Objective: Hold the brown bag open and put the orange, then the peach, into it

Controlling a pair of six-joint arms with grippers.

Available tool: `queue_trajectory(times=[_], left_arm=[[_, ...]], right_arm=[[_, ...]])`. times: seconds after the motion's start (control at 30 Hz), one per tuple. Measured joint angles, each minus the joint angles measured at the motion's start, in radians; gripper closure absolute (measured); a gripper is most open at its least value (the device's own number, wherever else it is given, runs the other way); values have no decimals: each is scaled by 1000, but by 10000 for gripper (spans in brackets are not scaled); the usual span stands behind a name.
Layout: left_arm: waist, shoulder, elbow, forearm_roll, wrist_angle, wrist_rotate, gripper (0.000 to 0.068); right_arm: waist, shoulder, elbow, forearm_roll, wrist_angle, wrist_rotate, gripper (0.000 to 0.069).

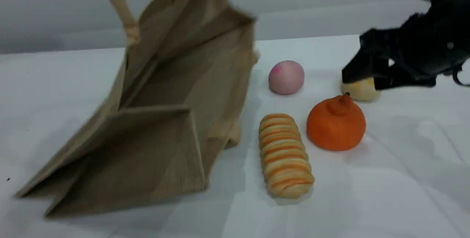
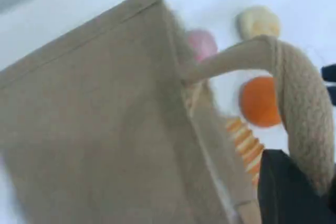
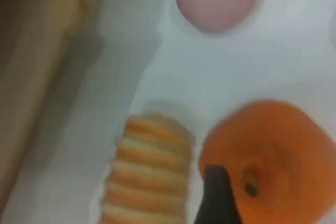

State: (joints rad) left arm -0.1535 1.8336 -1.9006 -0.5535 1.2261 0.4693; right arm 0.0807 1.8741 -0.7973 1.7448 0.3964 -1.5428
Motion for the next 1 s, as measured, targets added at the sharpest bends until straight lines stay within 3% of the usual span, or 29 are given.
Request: queue_trajectory(times=[0.2,0.5,0.7,1.0], left_arm=[[0,-13,2,-8,-2,-11,609],[0,-27,3,-23,-3,-65,609],[0,-75,7,9,-3,-100,609],[0,-126,145,8,-7,-111,609]], right_arm=[[0,33,1,0,-49,-24,254],[0,33,-50,0,-19,-29,254],[14,33,-50,-1,-6,-28,254],[20,40,-67,-1,-6,-27,254]])
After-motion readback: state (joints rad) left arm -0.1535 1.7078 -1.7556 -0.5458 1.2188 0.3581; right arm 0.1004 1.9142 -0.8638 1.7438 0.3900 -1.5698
